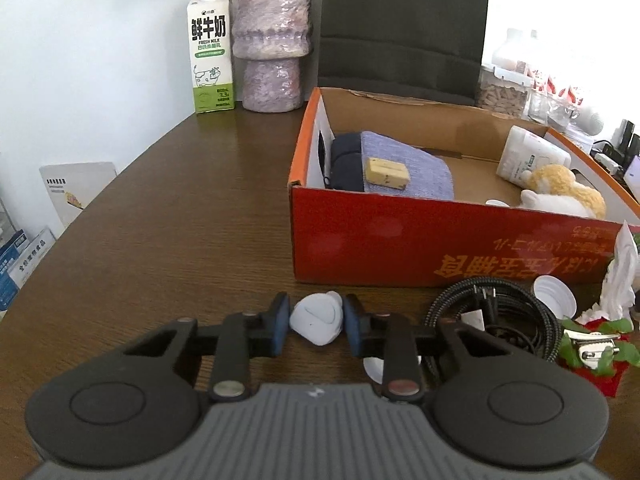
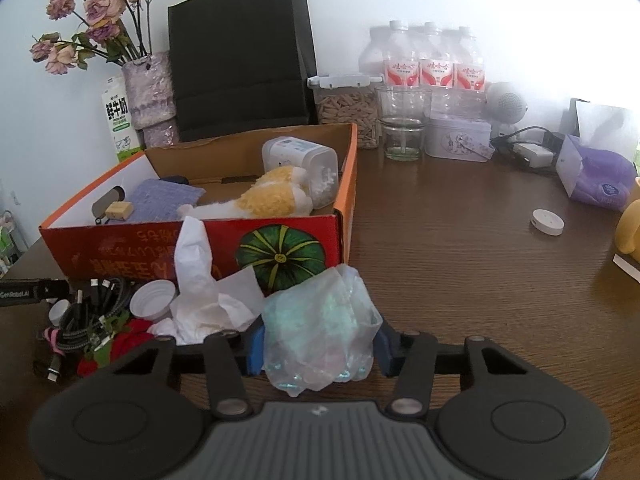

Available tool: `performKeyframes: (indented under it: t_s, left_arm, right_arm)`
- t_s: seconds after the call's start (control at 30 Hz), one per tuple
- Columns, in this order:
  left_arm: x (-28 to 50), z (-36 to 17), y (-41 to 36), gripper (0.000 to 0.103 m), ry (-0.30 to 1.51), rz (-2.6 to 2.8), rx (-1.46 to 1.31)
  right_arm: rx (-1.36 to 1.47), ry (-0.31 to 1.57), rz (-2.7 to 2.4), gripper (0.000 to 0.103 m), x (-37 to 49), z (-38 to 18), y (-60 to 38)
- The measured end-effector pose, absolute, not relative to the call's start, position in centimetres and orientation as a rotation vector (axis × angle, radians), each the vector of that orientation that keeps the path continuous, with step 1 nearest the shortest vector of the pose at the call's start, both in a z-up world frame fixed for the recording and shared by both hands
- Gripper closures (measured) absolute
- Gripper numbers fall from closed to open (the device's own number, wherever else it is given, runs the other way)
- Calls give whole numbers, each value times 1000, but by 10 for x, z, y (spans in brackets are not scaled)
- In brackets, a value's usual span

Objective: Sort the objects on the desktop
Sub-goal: 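Grasp the white oval lid with the left tool while the right tool grasps the clear plastic bag, then carry the white lid and plastic bag with both tools into the box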

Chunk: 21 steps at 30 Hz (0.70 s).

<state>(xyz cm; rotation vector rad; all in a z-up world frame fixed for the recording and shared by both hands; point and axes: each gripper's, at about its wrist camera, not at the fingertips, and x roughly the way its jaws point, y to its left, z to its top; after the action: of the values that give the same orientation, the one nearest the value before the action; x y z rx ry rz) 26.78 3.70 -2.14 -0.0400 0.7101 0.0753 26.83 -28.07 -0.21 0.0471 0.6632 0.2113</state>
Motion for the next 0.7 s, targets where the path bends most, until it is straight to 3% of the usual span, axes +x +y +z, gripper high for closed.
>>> performKeyframes:
  t_s: [0.37,0.7]
  left_arm:
    - [260,-15,40,73,698,78,-87]
    - [231,36,39,73,555,56,-93]
  right_arm:
    - [50,609,201,58,259,7,-281]
    - [50,496,220,58,241,46,-280]
